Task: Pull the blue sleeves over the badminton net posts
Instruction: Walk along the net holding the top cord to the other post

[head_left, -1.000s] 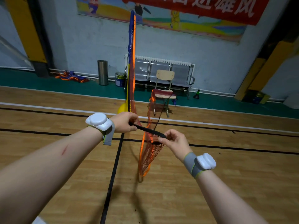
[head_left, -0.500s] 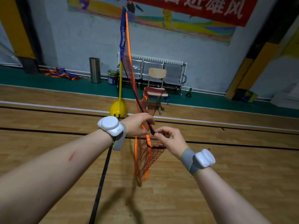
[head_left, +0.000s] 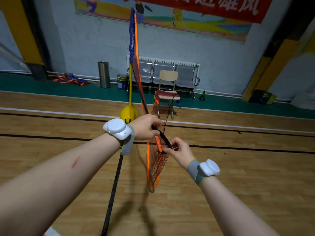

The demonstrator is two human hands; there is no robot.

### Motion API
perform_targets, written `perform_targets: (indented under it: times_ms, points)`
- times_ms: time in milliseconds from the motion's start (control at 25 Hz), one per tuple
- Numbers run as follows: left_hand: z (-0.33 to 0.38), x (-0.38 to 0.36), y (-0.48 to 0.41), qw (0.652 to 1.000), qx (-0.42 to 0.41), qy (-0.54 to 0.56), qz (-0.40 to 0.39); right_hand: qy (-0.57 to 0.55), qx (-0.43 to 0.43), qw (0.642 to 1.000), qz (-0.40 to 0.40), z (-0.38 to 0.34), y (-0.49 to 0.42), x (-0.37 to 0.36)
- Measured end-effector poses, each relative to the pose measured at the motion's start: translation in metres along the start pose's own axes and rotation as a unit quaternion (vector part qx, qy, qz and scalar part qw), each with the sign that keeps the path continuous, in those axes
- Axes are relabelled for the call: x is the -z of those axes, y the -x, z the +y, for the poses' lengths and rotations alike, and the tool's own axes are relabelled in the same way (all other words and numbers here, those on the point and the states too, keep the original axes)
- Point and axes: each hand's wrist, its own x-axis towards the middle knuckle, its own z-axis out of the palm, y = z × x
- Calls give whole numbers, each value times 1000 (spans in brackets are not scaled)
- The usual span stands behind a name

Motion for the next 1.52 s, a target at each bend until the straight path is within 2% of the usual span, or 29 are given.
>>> perform_targets:
  times_ms: [200, 400, 640, 800, 960, 1080, 1320, 1520]
  points:
    - [-24, 21, 29, 999, 42, 20, 3, 7, -26, 1000, -7, -3, 3, -20]
    - [-46, 34, 58, 998, 65, 15, -12, -33, -33, 999, -1, -30, 23, -35]
    - [-56, 28, 83, 997, 76, 4, -31, -24, 20, 999, -21, -85, 74, -48]
    - [-42, 25, 95, 998, 56, 29, -26, 1, 53, 999, -10, -104, 98, -62]
    - [-25, 19, 113, 999, -6, 24, -45, 10, 38, 999, 20, -103, 113, -69]
    - [-18, 13, 126, 997, -23, 12, -66, 7, 27, 999, 28, -101, 121, -69]
    - [-14, 29, 143, 998, 6, 16, -58, -9, -16, 1000, 15, -82, 120, -83]
    - [-20, 39, 154, 997, 50, 43, -28, 48, -2, 999, -24, -74, 101, -99]
